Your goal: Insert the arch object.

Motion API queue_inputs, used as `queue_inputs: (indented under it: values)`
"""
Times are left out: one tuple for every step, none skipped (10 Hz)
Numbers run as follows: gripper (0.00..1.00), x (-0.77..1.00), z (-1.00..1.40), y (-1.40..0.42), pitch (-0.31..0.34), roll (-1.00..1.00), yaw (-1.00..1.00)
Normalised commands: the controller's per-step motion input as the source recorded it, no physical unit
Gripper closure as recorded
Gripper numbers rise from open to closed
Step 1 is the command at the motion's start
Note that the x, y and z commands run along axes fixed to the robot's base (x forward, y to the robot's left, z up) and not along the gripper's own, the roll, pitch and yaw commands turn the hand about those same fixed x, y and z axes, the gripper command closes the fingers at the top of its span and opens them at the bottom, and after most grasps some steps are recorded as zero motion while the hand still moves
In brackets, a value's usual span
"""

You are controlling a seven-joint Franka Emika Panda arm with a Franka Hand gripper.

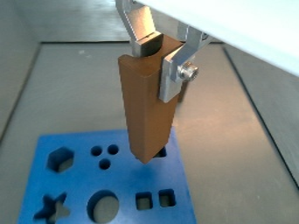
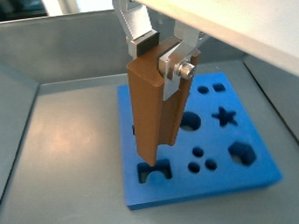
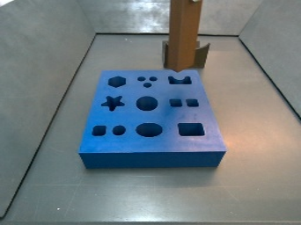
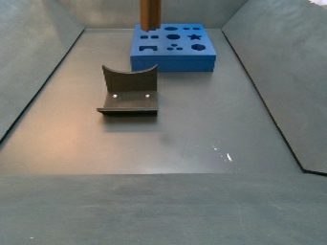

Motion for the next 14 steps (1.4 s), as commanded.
queue_inputs:
  values:
    - [1.0,0.27,-0.22,0.12,-0.003,0.06,-0.89]
    - [1.0,0.2,-0.23,0.1,-0.007,0.06,-0.93]
    - [1.0,0.09,-0.23,0.04,-0.009,0.06,-0.99]
    - [1.0,0.0,-0.24,0.0,0.0,0.08,-1.0]
    - [1.0,0.0,-0.25,0.0,0.0,0.09,-1.0]
    - [1.0,-0.01,-0.23,0.0,0.0,0.09,-1.0]
    - [1.0,-0.01,-0.22,0.0,0.0,0.08,-1.0]
    - [1.0,0.0,-0.22,0.0,0.0,0.08,-1.0]
    - [1.0,0.07,-0.16,0.0,0.0,0.08,-0.87]
    - [1.0,0.19,-0.13,0.0,0.031,0.1,-0.65]
    - [1.0,0.0,-0.1,0.0,0.0,0.04,-0.09]
    - [1.0,0.0,-0.06,0.03,0.036,0.01,-0.02]
    - [1.0,0.01,-0.2,0.0,0.0,0.02,0.0]
    - [1.0,0.0,-0.27,0.01,0.0,0.09,0.15]
